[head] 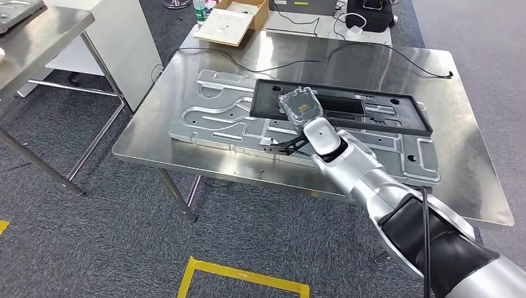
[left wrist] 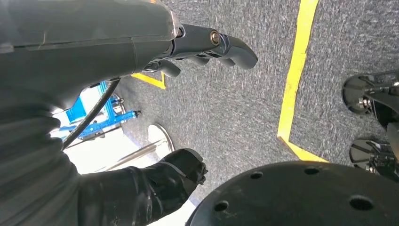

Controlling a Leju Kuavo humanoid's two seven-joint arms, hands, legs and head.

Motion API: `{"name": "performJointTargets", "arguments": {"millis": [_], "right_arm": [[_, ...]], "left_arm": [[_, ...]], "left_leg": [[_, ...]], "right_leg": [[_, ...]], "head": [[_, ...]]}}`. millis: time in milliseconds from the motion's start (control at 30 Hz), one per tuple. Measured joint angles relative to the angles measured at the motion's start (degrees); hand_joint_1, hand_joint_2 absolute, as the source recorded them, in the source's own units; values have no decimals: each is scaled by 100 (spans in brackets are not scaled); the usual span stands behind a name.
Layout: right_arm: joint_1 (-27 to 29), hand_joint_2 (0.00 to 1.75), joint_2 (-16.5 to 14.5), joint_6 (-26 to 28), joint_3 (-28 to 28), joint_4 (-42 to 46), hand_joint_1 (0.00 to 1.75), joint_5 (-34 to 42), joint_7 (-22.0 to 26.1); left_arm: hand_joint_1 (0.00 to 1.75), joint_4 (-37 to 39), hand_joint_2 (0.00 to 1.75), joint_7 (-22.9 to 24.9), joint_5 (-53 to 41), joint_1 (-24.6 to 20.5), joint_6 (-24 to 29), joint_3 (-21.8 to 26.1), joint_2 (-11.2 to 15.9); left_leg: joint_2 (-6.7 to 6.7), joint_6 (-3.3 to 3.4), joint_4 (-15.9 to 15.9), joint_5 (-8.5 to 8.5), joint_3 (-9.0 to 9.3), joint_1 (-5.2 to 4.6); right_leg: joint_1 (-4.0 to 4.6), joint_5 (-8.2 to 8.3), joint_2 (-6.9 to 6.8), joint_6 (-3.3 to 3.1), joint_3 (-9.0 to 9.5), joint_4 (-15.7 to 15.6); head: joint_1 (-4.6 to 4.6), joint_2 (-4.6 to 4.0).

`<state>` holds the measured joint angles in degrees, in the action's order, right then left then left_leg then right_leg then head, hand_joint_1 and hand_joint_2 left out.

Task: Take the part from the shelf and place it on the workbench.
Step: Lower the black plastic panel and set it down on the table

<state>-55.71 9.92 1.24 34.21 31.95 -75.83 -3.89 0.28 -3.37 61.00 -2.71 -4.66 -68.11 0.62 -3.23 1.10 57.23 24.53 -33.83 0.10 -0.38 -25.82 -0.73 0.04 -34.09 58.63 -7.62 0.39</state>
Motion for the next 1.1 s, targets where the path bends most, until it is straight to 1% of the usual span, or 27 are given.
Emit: {"name": "performJointTargets", "arguments": {"millis": [100, 233, 367, 467, 600, 767, 900, 1100], "right_arm": [[-37, 175, -185, -10, 38, -206, 175, -16, -1], [-55, 175, -314, -10, 52, -360, 175, -16, 0], [-91, 0, -396, -52, 84, -481, 0, -17, 0], [-88, 0, -441, -150, 110, -569, 0, -4, 2], [-3, 0, -450, -334, 113, -689, 0, 128, -56], [36, 0, -438, -502, 111, -872, 0, 241, -199], [43, 0, -398, -627, 84, -978, 0, 314, -334], [51, 0, -355, -634, 53, -1066, 0, 338, -364]], "left_arm": [[0, 0, 175, 14, 21, 2, -7, -2, 5], [0, 0, 175, 24, 26, 2, -9, -3, 17], [0, 0, 175, 22, 68, 3, 2, -3, 28], [0, 0, 175, -22, 143, 4, 11, -1, 30], [0, 0, 0, 4, 243, 5, -20, 7, 30], [0, 0, 0, 168, 273, 8, -53, 9, 31], [0, 0, 0, 196, 323, 10, -55, 9, 38], [0, 0, 0, 197, 341, 9, -55, 9, 45]], "left_leg": [[2, -8, 1, 3, -3, 0], [7, -11, 6, 6, -8, -3], [13, -14, 19, 10, -17, -4], [14, -13, 28, 15, -19, -4], [14, -11, 36, 21, -21, -5], [13, -9, 43, 23, -22, -6], [13, -9, 46, 24, -22, -6], [12, -10, 48, 25, -22, -6]], "right_leg": [[2, -1, -3, -1, 1, -1], [1, -1, -8, -1, 1, -3], [0, 0, -12, 0, 1, -4], [0, 0, -14, 0, 2, -5], [-1, 0, -14, 1, 3, -5], [-1, 0, -13, 1, 4, -6], [-1, 0, -13, 1, 4, -6], [-1, 0, -12, 1, 5, -6]], "head": [[-1, 0], [0, 0], [-1, 0], [-1, 0], [-1, 0], [-1, 0], [-1, 0], [-1, 0]]}}
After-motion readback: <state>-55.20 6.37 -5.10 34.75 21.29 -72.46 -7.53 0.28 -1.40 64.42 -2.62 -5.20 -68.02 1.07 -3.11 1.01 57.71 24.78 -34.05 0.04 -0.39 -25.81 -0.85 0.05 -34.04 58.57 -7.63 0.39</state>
